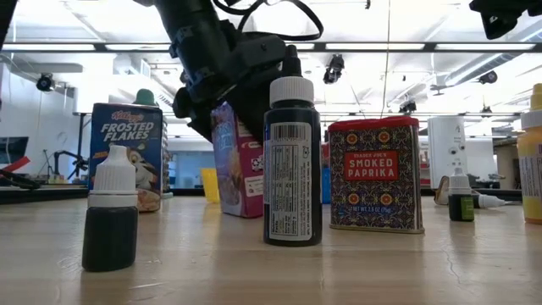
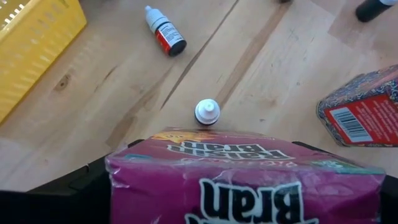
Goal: Pick & Place Kitchen Items
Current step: Adjust the cereal boxes on the table
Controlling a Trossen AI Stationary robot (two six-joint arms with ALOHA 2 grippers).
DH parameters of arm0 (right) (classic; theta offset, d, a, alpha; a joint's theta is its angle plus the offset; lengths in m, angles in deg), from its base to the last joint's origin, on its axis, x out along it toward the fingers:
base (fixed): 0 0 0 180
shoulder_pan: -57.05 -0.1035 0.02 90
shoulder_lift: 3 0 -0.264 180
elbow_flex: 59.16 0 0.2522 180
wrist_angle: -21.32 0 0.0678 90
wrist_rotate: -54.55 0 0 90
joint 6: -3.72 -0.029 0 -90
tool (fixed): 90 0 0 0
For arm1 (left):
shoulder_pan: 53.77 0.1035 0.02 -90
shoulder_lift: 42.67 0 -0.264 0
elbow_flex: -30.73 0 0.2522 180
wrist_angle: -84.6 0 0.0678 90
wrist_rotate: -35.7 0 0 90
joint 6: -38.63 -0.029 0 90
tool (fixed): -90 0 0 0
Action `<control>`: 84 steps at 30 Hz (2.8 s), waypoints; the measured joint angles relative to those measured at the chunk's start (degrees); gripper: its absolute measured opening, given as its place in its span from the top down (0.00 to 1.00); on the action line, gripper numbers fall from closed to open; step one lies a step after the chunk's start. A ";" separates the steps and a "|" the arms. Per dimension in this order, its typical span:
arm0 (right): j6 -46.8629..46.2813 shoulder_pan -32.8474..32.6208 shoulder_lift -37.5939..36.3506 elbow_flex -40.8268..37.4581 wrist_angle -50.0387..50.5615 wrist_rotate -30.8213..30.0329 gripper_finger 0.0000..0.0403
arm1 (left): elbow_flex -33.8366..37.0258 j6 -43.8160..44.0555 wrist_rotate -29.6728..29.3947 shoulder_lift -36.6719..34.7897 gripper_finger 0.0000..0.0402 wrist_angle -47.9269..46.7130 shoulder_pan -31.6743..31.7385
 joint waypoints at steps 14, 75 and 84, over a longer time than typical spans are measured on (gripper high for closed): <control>0.00 0.00 0.00 0.00 0.00 -0.01 0.98 | -0.14 -1.39 3.12 2.05 0.00 0.39 0.45; 0.00 0.00 0.00 0.01 0.01 -0.01 0.98 | -4.48 1.94 13.31 0.42 0.00 -11.15 2.10; 0.00 -0.01 0.00 -0.01 0.02 -0.02 0.98 | -5.68 4.02 17.56 0.46 0.00 -15.85 4.03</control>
